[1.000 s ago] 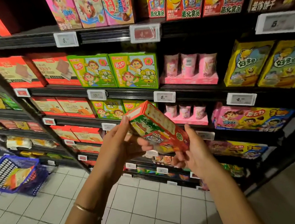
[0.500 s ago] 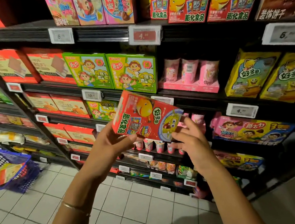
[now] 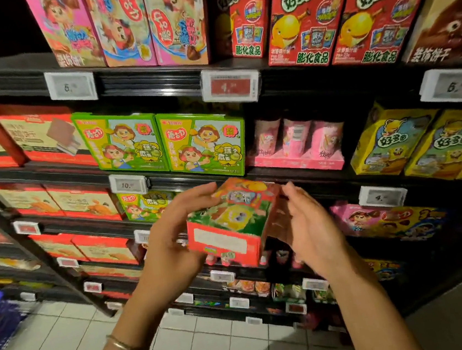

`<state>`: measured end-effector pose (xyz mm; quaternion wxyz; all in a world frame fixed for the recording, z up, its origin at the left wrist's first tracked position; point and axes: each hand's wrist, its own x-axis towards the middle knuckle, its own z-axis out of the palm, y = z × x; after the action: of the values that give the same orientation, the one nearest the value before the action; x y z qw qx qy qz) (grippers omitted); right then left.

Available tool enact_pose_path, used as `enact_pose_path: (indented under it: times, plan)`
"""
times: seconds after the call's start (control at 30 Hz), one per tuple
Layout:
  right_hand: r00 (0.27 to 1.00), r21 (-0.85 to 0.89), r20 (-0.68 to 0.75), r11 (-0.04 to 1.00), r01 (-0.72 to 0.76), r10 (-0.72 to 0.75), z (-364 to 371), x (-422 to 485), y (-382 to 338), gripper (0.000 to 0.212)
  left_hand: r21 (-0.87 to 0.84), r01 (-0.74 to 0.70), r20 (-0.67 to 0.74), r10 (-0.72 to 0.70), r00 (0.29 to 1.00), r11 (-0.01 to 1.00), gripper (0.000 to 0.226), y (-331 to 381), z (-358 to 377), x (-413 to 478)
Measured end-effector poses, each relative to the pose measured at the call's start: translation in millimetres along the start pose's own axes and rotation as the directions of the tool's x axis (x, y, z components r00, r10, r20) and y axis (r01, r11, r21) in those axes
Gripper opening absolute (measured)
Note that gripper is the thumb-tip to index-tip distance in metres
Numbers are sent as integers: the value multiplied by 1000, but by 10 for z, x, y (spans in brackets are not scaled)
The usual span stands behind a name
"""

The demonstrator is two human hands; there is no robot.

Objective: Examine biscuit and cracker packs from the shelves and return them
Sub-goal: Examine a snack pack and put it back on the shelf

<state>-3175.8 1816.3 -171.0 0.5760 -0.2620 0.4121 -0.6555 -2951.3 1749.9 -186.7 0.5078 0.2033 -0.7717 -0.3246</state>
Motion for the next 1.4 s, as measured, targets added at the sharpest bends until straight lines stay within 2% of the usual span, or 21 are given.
enact_pose_path:
  times: [0.1,0.23,0.27,0.33,0.4,0.47,0.53,0.63,0.7,0.77,0.83,0.9,0.97,1.03,1.1,1.17,1.23,1.3,1.4]
  plan:
    - [987,-131,57,979,158,-152,239,61,-248,40,214,-264,15,267,964,941,55,-19,-195,241]
    - [887,-182,93,868,461,-451,631,199,-711,42,264,-363,68,359,931,893,81,36,-479,721]
    - [852,-193,119,829,524,-511,731,226,-839,43,241,-381,80,373,924,893,82,62,-554,834]
    - [778,-216,179,747,629,-603,912,262,-1076,45,89,-369,70,364,929,925,75,96,-674,1039]
    - [704,-260,218,655,709,-676,1092,296,-1281,46,-115,-263,57,271,961,958,59,157,-745,1256]
    - [630,-335,218,549,766,-745,1291,326,-1432,48,-145,-187,65,198,978,972,48,233,-757,1477]
    - [553,-411,195,445,796,-810,1482,360,-1516,48,43,-196,28,195,980,980,68,319,-727,1681]
    - [448,-504,168,314,804,-878,1688,416,-1521,49,411,-327,30,346,938,851,113,472,-596,1895]
    - [351,-593,188,179,785,-917,1759,432,-1507,48,467,-358,55,378,924,808,119,537,-505,2009]
    - [277,-640,267,45,767,-923,1766,439,-1533,46,380,-364,64,369,927,850,105,555,-427,2119]
    - [274,-602,330,22,798,-903,1733,450,-1577,46,168,-367,43,365,930,915,83,516,-393,2202]
    - [288,-613,363,7,790,-886,1649,472,-1640,55,-32,-344,65,345,936,938,73,477,-425,2278]
    - [305,-638,419,-38,769,-855,1542,481,-1724,66,-99,-338,154,350,924,936,76,441,-453,2348]
    - [327,-651,486,-86,754,-810,1478,473,-1802,66,-75,-346,245,354,902,935,77,448,-480,2406]
    - [313,-654,542,-158,740,-780,1451,480,-1854,58,32,-381,228,364,903,924,74,459,-527,2474]
    - [295,-682,527,-189,706,-797,1435,523,-1868,54,261,-423,161,393,905,868,84,472,-631,2578]
    - [299,-725,462,-162,669,-835,1426,581,-1861,53,495,-415,139,401,905,764,98,484,-772,2676]
    - [285,-753,412,-147,641,-866,1428,646,-1844,52,681,-369,158,366,917,633,97,481,-884,2751]
    - [248,-791,372,-166,588,-894,1460,754,-1825,49,841,-281,173,262,949,462,94,461,-953,2869]
